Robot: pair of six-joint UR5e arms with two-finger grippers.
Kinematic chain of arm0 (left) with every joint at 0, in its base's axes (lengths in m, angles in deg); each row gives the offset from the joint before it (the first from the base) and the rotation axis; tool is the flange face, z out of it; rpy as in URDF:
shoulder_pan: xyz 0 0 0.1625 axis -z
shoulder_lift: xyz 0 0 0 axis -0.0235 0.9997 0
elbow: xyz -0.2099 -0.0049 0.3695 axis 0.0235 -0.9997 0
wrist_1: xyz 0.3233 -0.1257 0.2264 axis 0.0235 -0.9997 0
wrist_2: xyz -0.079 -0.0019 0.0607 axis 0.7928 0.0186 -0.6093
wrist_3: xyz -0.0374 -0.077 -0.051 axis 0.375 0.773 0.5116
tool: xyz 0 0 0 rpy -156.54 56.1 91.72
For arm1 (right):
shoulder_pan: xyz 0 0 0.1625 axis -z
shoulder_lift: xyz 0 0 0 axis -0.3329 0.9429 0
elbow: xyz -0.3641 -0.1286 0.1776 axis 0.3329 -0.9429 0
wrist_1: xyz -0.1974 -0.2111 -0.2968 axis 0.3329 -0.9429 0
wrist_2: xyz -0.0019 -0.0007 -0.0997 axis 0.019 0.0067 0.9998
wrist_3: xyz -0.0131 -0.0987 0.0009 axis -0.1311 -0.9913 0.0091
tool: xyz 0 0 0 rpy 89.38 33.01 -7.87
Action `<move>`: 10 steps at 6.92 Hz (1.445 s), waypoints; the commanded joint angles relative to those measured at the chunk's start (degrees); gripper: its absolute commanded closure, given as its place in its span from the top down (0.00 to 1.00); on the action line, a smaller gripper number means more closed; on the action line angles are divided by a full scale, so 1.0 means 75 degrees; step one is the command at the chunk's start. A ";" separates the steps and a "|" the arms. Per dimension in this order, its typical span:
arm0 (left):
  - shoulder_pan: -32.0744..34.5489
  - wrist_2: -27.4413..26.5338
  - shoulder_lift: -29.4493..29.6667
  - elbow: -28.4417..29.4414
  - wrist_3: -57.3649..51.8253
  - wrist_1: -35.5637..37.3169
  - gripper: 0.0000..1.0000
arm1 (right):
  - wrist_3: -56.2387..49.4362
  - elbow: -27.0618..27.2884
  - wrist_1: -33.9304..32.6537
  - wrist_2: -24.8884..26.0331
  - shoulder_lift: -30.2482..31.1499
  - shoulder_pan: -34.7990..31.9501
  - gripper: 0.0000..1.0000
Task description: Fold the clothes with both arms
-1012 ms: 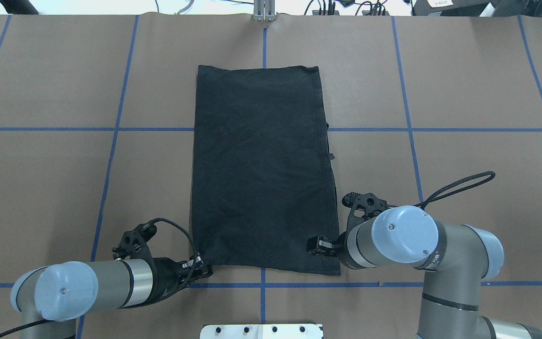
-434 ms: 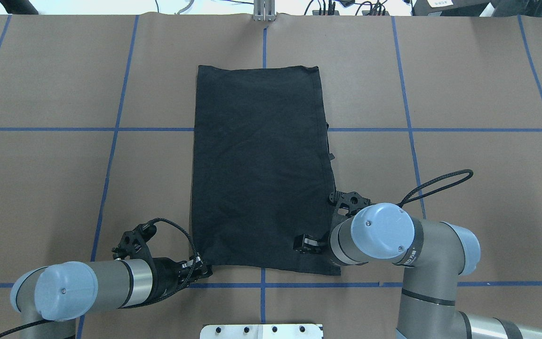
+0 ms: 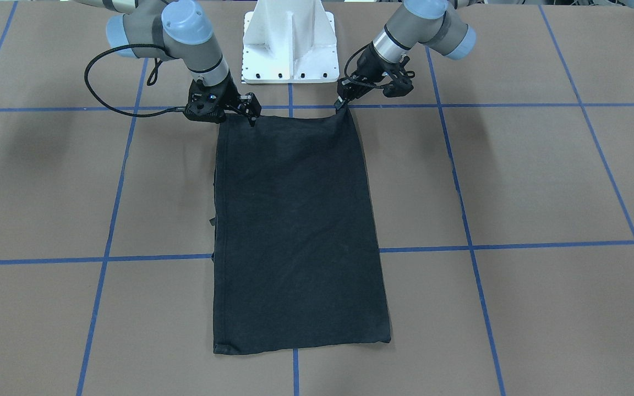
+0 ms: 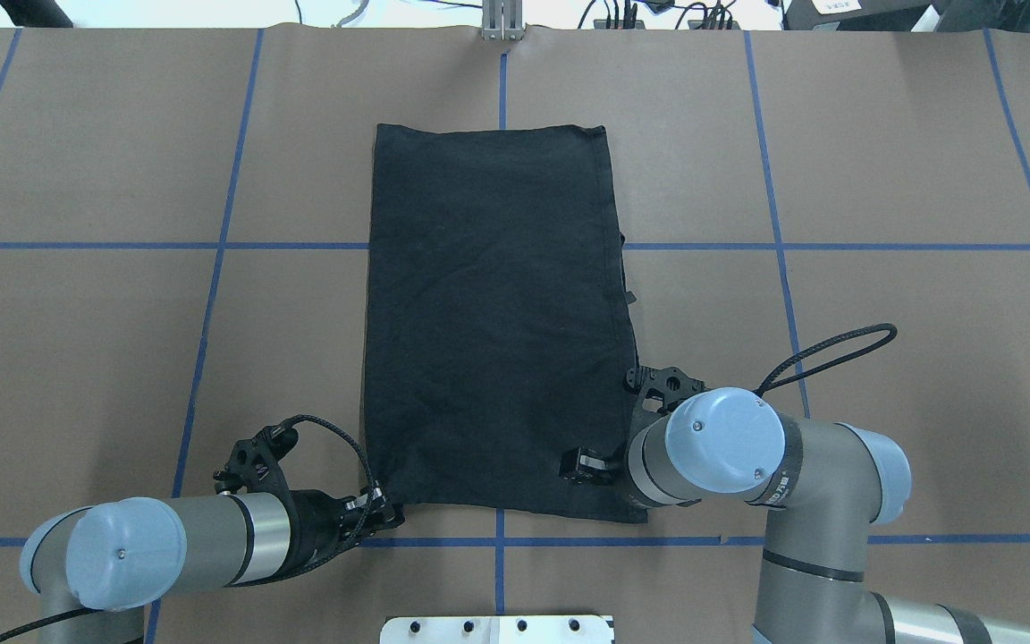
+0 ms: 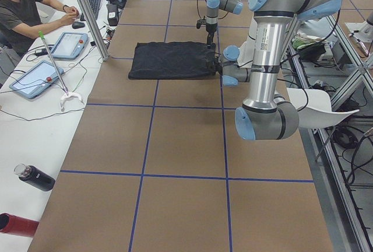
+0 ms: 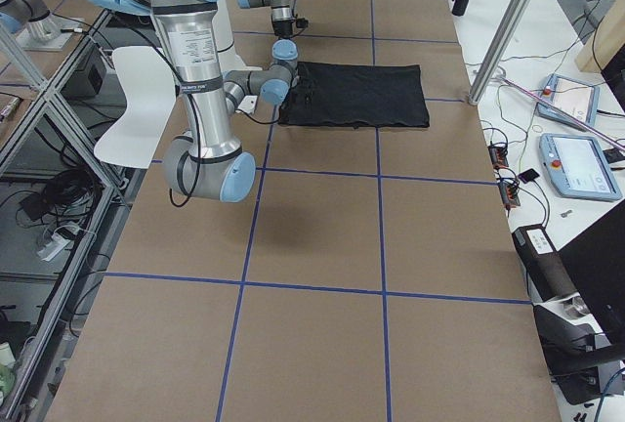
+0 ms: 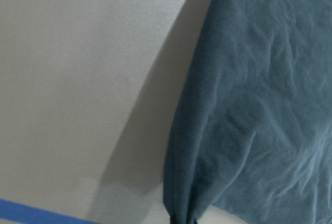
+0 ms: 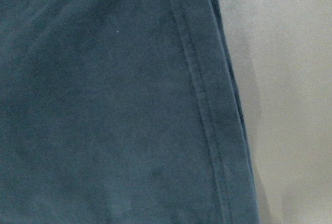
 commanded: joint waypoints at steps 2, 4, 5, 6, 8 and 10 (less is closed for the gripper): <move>-0.0001 0.0000 0.0002 -0.0002 0.0000 0.0000 0.00 | 0.0000 -0.0108 -0.0013 -0.0012 0.0005 0.0029 1.00; 0.0011 0.0000 -0.0010 -0.0002 0.0000 0.0000 0.00 | 0.0000 -0.0120 -0.0013 -0.0024 -0.0007 0.0018 0.97; 0.0011 0.0000 -0.0022 0.0010 0.0000 -0.0011 0.00 | 0.0023 -0.0120 -0.0013 -0.0024 -0.0007 0.0018 0.75; 0.0000 0.0000 -0.0010 -0.0002 0.0000 0.0000 0.00 | 0.0012 -0.0131 -0.0013 -0.0024 -0.0007 0.0018 0.63; 0.0011 0.0000 -0.0022 -0.0002 0.0000 0.0000 0.00 | 0.0012 -0.0096 -0.0013 -0.0035 -0.0030 0.0006 0.31; 0.0011 0.0000 -0.0022 -0.0002 0.0000 0.0000 0.00 | 0.0012 -0.0050 -0.0013 -0.0047 -0.0053 -0.0029 0.02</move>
